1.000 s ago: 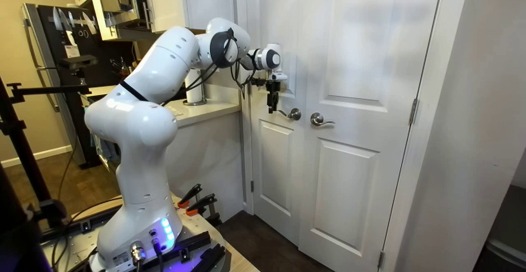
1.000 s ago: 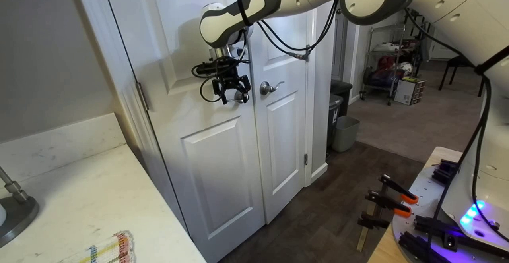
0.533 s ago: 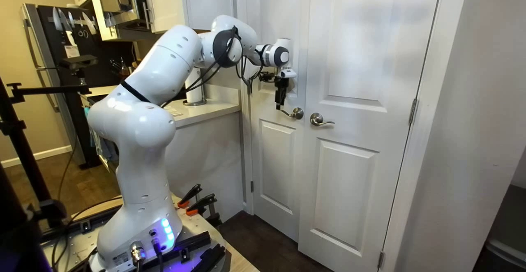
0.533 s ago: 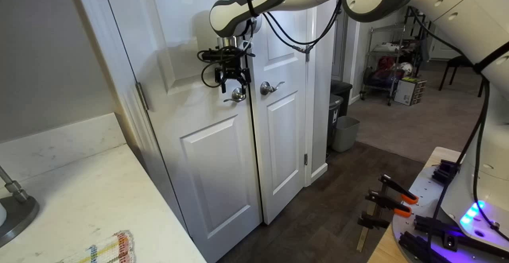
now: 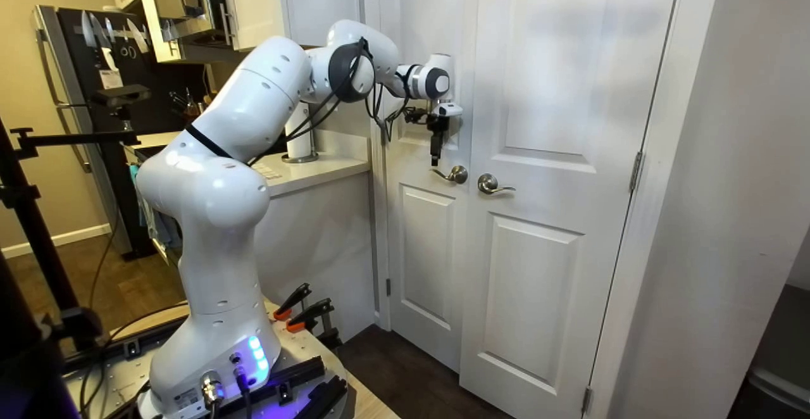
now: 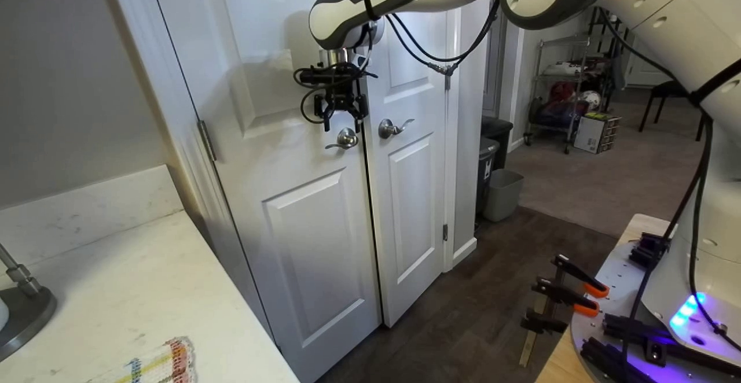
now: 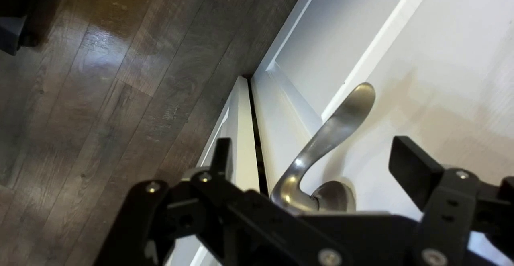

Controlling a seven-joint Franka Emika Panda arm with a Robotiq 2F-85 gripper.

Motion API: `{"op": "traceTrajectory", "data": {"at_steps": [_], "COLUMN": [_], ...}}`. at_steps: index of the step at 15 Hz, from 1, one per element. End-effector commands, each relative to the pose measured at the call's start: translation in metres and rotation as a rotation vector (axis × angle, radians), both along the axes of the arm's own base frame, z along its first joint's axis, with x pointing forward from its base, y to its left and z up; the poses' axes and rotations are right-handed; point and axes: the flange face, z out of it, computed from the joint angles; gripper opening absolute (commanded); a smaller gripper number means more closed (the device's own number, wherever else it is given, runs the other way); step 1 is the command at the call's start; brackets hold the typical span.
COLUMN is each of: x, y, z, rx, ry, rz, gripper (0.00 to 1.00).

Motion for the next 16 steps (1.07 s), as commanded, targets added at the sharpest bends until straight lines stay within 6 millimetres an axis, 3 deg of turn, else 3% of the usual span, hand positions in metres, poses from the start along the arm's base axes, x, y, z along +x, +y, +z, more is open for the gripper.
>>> {"op": "traceTrajectory", "data": {"at_steps": [1,7,8,16], "x": [0.021,0.025,0.005,0.007], "y": [-0.016,-0.013,-0.003,-0.004], "z": [0.018,-0.005,0.0,-0.002], "rx": [-0.082,-0.118,-0.1,-0.102], "ry": [-0.119,-0.078,-0.008,0.0], "rz": [0.075,0.168,0.168,0.179], "gripper": [1.0,1.0,1.0,1.0]}}
